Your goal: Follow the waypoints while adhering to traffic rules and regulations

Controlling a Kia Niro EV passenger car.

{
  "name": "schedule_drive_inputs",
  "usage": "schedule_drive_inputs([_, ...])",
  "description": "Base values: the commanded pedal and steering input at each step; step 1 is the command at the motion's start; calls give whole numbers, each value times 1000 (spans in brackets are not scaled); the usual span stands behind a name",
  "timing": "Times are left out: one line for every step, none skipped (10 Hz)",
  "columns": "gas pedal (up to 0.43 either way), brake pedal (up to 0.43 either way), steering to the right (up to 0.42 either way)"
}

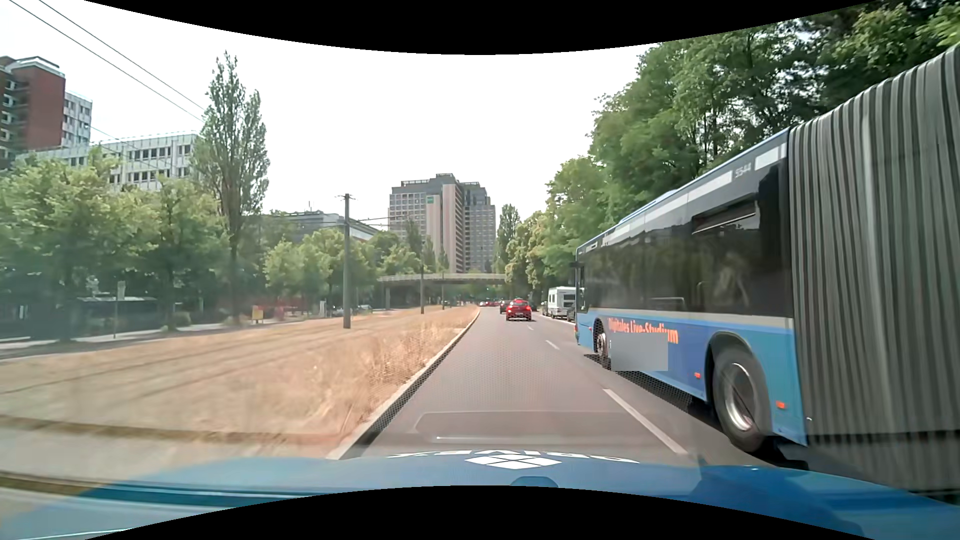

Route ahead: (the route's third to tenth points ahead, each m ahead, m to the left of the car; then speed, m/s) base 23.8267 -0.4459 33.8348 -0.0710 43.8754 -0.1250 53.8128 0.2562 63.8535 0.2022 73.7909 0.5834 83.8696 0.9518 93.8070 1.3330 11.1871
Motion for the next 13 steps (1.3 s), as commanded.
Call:
schedule_drive_inputs([260,0,-1])
schedule_drive_inputs([260,0,-1])
schedule_drive_inputs([240,0,-1])
schedule_drive_inputs([228,0,-3])
schedule_drive_inputs([220,0,-4])
schedule_drive_inputs([209,0,-5])
schedule_drive_inputs([189,0,-5])
schedule_drive_inputs([189,0,-6])
schedule_drive_inputs([177,0,-6])
schedule_drive_inputs([169,0,-7])
schedule_drive_inputs([169,0,-7])
schedule_drive_inputs([169,0,-7])
schedule_drive_inputs([169,0,-6])
